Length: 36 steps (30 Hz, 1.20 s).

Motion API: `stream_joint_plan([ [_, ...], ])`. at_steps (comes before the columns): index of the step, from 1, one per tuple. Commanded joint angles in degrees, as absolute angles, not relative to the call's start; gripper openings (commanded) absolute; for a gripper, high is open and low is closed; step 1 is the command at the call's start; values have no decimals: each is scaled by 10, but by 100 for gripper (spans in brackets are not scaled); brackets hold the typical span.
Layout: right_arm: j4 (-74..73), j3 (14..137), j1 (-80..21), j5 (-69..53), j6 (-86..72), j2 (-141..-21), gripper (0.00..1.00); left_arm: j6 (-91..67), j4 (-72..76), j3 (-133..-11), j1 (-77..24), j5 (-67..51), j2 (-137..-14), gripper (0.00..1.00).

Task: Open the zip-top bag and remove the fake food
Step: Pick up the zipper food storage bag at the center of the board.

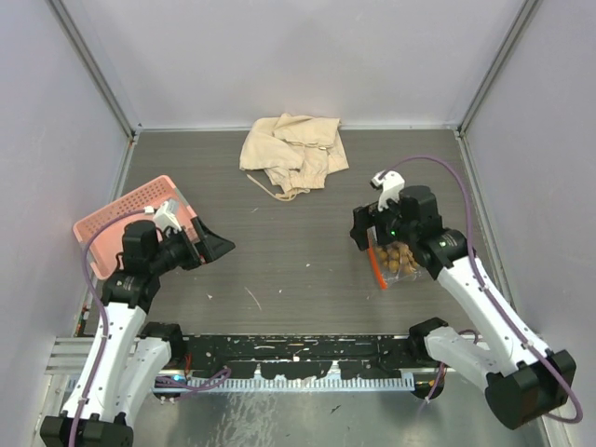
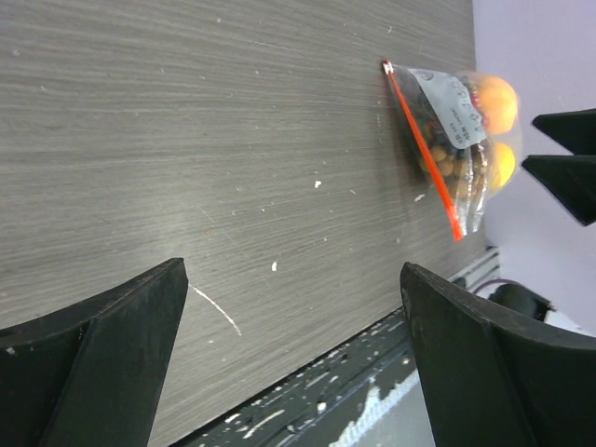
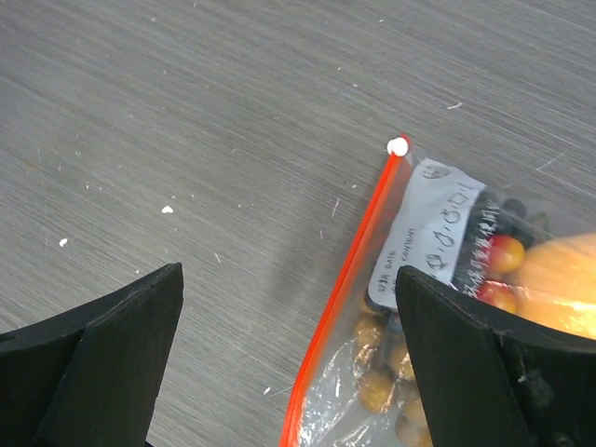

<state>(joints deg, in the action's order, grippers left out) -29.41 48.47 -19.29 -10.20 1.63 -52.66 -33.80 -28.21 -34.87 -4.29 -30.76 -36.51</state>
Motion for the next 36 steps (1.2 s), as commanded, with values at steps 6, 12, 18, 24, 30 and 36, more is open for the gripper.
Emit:
stream_joint_plan([
  [6,-342,541,-349,134,42,-642,100,-443,-191,-323,-37,-379,-345,98],
  [12,-343,541,-416,224,44,-682,100,-506,-147,-299,-37,-409,-322,98],
  [18,-343,537,-441,282,40,-717,100,-519,-146,-294,-37,-427,-295,98],
  [24,-336,529,-460,390,24,-771,100,-533,-146,-281,-37,-429,-269,98],
  [30,-338,524,-510,503,-1,-834,100,-551,-120,-255,-37,-422,-266,98],
  [36,-338,522,-543,538,-22,-881,77,-547,-112,-260,-37,-432,-283,98],
])
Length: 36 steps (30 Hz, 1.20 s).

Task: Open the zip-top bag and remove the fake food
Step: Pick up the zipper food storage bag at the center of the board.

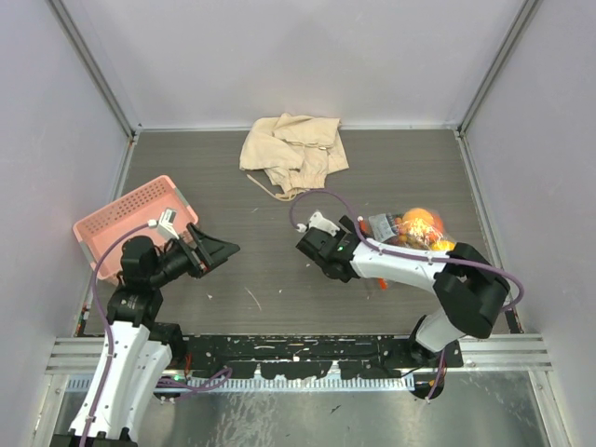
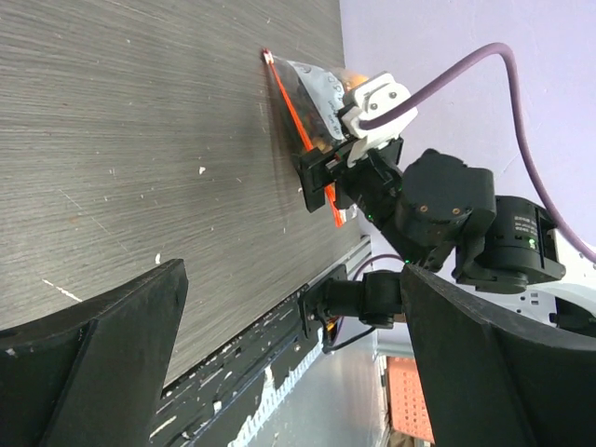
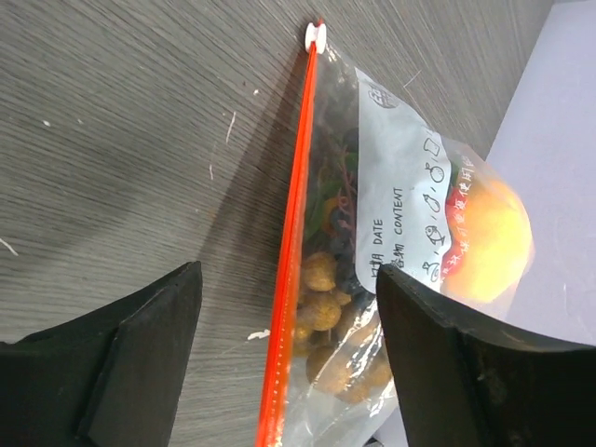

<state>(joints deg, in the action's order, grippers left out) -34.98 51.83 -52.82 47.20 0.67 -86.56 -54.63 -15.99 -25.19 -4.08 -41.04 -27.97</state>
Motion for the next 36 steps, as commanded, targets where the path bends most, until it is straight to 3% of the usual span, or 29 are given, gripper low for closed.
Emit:
stream_joint_plan([
  [1,-338,521,-544,541,-26,-887,70,-546,-112,-259,-37,-433,-282,98],
  [3,-336,518,-544,549,-33,-896,61,-544,-112,-256,-37,-434,-279,98],
  [13,-329,510,-541,610,-51,-962,48,-542,-113,-236,-37,-440,-271,98],
  [23,-362,526,-533,665,-93,-1035,47,-545,-123,-225,-37,-450,-263,98],
  [36,-362,527,-510,656,-91,-1039,43,-548,-146,-221,-37,-456,-234,98],
])
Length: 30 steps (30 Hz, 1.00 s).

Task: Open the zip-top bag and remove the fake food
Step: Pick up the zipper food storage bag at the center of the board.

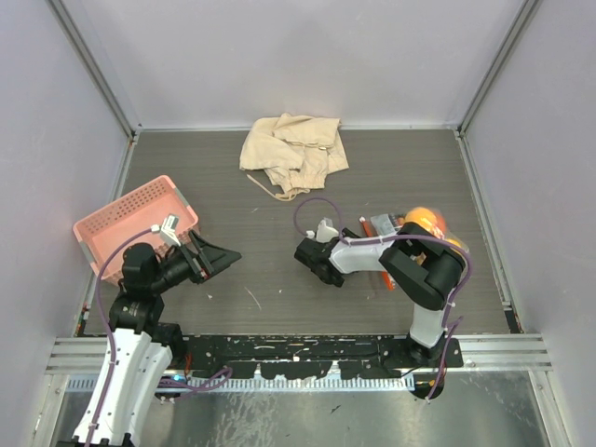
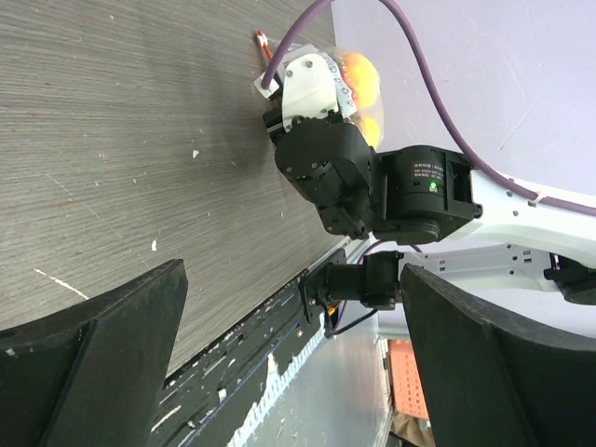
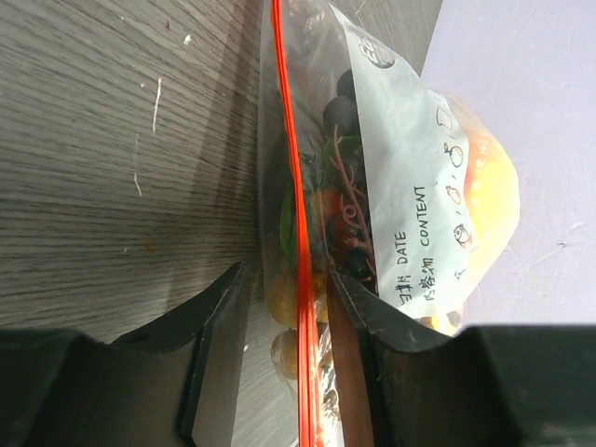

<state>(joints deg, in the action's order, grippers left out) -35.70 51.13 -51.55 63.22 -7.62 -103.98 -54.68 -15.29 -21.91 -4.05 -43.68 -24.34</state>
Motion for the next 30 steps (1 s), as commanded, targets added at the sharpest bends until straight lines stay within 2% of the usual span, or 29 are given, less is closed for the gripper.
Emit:
stream_joint_plan([
  [1,-362,527,-507,655,-90,-1040,42,-547,-145,-221,-37,-457,-235,98],
  [13,-362,527,-502,655,-89,-1041,27,-548,-146,-221,-37,-462,-231,98],
  [17,-363,527,-500,657,-91,-1037,19,-547,-147,-221,-37,-461,-230,98],
  [30,-363,527,-492,658,-90,-987,6,-547,-146,-229,-37,-466,-234,98],
])
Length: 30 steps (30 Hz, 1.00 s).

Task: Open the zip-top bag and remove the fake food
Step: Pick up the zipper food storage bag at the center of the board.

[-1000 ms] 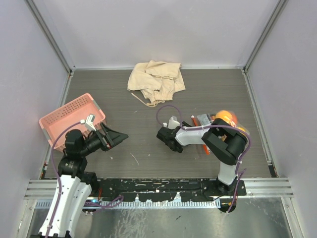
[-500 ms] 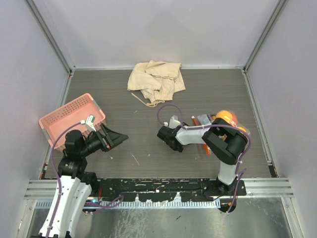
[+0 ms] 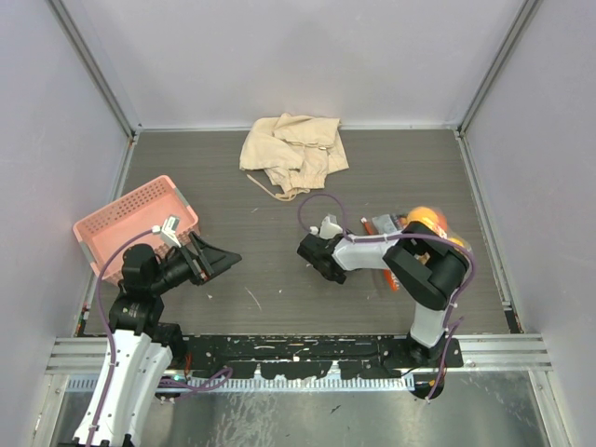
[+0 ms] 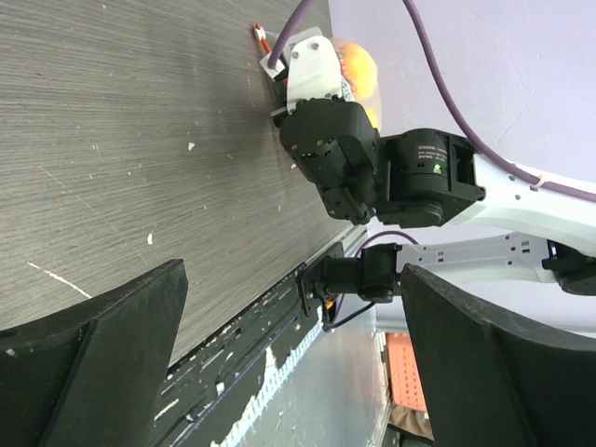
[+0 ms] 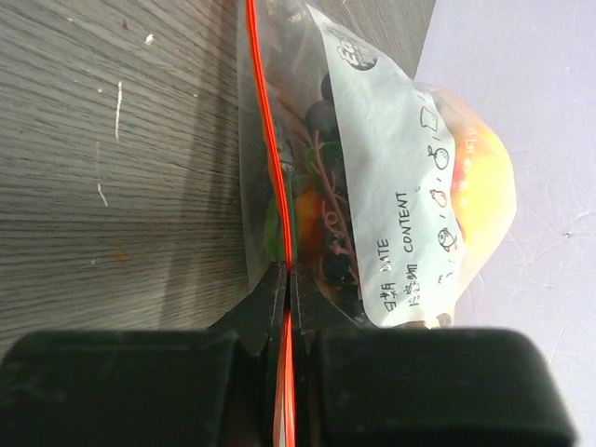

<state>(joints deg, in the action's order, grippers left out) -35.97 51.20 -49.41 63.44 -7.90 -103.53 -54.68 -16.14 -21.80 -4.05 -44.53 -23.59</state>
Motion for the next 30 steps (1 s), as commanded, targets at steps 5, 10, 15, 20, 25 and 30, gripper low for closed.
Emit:
stream_joint_plan([
  [5,-350,533,-514,631,-42,-909,1,-539,-129,-239,-38,-471,-237,99],
  [10,-336,573,-562,515,15,-783,1,-537,-53,-250,-52,-475,-257,100],
  [15,-295,624,-572,354,60,-663,1,-524,32,-276,-80,-465,-281,99],
  [20,-289,661,-571,266,97,-619,1,-501,152,-278,-159,-421,-312,98],
  [25,-271,639,-565,235,125,-623,1,-409,212,-282,-283,-347,-375,95],
  [30,-226,578,-507,134,128,-612,1,-340,246,-280,-323,-303,-430,97],
])
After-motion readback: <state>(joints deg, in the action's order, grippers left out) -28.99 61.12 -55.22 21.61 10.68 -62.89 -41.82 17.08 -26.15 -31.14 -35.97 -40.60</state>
